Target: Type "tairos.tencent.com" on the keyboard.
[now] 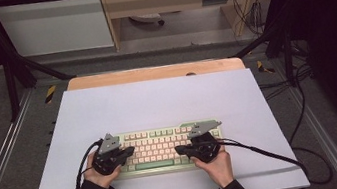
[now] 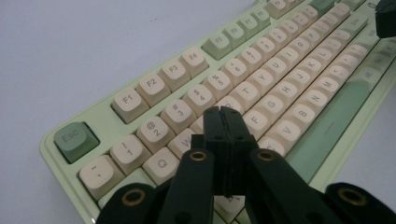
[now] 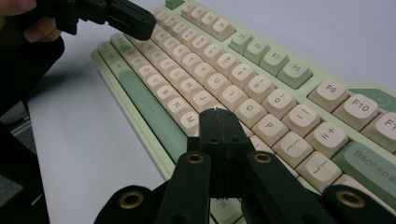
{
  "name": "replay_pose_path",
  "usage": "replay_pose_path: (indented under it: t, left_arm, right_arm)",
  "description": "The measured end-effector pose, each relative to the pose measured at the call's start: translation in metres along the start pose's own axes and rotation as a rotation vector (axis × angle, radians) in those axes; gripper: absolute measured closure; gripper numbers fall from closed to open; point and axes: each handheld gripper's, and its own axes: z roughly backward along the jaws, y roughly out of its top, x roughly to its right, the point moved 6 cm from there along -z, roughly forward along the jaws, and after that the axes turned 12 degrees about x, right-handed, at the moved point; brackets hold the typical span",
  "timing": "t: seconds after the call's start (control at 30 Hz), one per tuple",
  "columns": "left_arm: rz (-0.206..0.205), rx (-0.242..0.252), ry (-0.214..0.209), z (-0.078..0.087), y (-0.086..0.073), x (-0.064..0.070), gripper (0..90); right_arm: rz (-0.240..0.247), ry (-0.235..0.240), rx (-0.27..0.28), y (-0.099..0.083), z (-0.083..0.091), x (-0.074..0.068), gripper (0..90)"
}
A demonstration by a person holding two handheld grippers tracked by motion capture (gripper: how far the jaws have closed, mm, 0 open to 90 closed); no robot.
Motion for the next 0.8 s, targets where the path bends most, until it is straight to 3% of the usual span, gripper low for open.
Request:
replay_pose_path:
  t: [0.37,0.8]
  left_arm:
    - [0.001,0.005,-0.002,0.005,-0.001,0.002,90.0]
    - [0.001,0.004,-0.005,0.006,-0.002,0.001,90.0]
  right_arm:
    - [0.010,0.018,-0.014,0.003,-0.010,-0.009,90.0]
    - [0.013,0.044,-0.024,0.006,-0.037,-0.022,90.0]
